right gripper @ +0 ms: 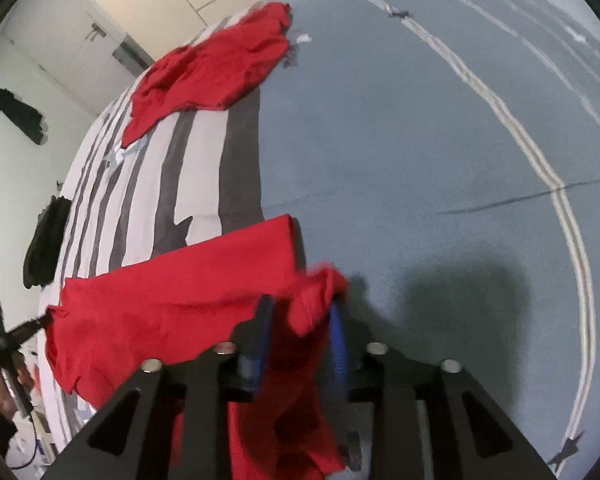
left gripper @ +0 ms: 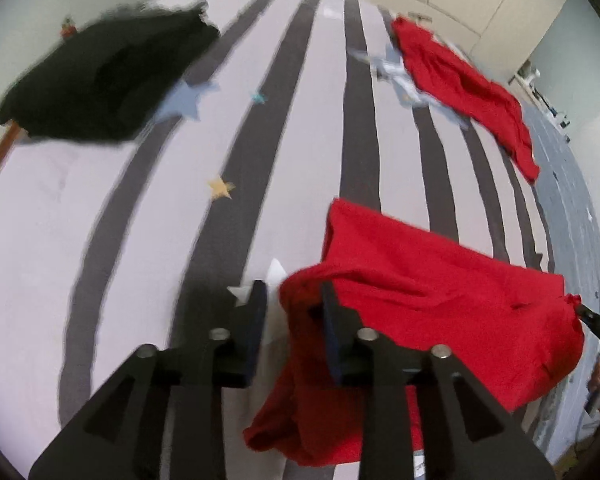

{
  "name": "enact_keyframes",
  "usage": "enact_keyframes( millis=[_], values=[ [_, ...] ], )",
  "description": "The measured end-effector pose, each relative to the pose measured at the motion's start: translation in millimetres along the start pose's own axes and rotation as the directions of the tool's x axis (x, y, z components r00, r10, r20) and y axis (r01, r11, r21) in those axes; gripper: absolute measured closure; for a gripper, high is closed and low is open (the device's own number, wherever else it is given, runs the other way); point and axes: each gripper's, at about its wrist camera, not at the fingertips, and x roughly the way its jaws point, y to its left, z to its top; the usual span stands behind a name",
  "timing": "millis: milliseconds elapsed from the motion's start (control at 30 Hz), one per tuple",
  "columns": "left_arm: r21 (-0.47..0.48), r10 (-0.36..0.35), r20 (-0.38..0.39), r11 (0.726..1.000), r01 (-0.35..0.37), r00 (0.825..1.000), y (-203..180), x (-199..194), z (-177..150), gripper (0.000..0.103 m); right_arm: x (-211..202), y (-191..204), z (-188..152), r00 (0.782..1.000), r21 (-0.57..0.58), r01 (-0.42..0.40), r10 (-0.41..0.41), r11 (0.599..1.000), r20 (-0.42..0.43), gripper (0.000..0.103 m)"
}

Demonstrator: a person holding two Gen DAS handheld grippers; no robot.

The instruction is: Fold clothes

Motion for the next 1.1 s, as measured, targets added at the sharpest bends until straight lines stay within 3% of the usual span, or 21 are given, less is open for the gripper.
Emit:
enact_keyframes(
  millis=[200,333,600,733,767,800,833,1000,1100],
  values=[
    [0.019,-0.025,0.071,1.000,0.024,0.997,-8.1,-40.8,-30.5,0.069,-46.9,7.9,-35.9,0.997,-0.026,-0.013,0.015,1.000,0.075,0.070],
    [0.005,-0.165,-0.028,0.986,0.165,0.986,-25.7,-30.0,-48.6,0.069,-42.9,42.8,-63.3,0.984,-0.053,-0.176,0.176,0.983,-0.010,0.068],
    [-0.014,-0.215,-0.154,0.976,0.215,0.964,-64.2,13.2,-59.7,0.069,5.7,83.6,-67.2,0.952,-0.013,-0.285,0.281,0.959,-0.119,0.068],
    [-0.002,-0.245,-0.151,0.969,0.247,0.958,-68.9,22.7,-47.7,0.074,19.5,94.3,-58.1,0.932,-0.005,-0.338,0.334,0.941,-0.141,0.072],
    [0.004,-0.251,-0.146,0.967,0.254,0.957,-70.0,23.3,-44.1,0.087,22.2,96.6,-53.9,0.927,-0.006,-0.352,0.347,0.936,-0.142,0.076],
    [0.013,-0.258,-0.135,0.965,0.262,0.957,-71.1,22.2,-39.5,0.101,23.8,97.8,-48.1,0.925,-0.004,-0.356,0.352,0.934,-0.141,0.086],
    [0.021,-0.270,-0.121,0.961,0.274,0.955,-72.1,19.9,-34.0,0.101,25.1,98.7,-42.0,0.925,-0.001,-0.358,0.355,0.934,-0.139,0.093],
    [0.023,-0.298,-0.048,0.954,0.299,0.953,-69.4,18.8,13.5,0.101,23.9,99.0,2.7,0.922,0.016,-0.381,0.381,0.924,-0.074,0.094],
    [0.013,-0.289,-0.012,0.957,0.290,0.957,-66.4,30.5,52.6,0.100,29.4,93.0,35.6,0.931,0.044,-0.363,0.364,0.931,-0.028,0.094]
  ],
)
